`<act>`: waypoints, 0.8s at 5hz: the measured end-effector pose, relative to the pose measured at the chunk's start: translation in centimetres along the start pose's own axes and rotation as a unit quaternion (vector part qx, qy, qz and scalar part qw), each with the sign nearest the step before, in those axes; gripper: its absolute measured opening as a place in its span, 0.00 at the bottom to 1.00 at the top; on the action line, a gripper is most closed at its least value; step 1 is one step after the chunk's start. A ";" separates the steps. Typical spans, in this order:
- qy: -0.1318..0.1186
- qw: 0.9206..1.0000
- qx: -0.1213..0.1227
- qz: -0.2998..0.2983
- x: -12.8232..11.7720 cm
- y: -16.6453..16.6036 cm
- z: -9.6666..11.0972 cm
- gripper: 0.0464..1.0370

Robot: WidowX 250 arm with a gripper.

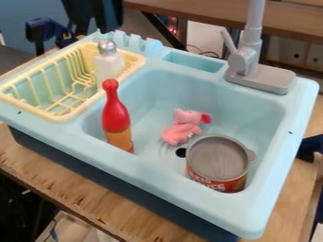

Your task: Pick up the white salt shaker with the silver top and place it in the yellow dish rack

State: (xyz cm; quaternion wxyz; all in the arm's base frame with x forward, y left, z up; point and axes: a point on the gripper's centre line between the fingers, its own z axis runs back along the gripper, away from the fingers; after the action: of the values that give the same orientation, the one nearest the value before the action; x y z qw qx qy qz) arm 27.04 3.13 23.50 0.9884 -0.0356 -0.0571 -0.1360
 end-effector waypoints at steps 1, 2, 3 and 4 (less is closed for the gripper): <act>0.012 1.000 -0.006 0.003 0.0 0.1 -0.8 0.96; 0.016 1.000 -0.001 0.019 1.1 1.1 -2.1 0.96; 0.020 0.998 0.025 0.046 2.4 3.3 -3.1 0.96; 0.025 0.998 0.025 0.052 3.3 5.4 -3.9 0.96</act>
State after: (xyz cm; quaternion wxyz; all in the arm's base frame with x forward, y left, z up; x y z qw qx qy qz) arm 32.07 7.10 19.74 0.9959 -0.0104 -0.0342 -0.0836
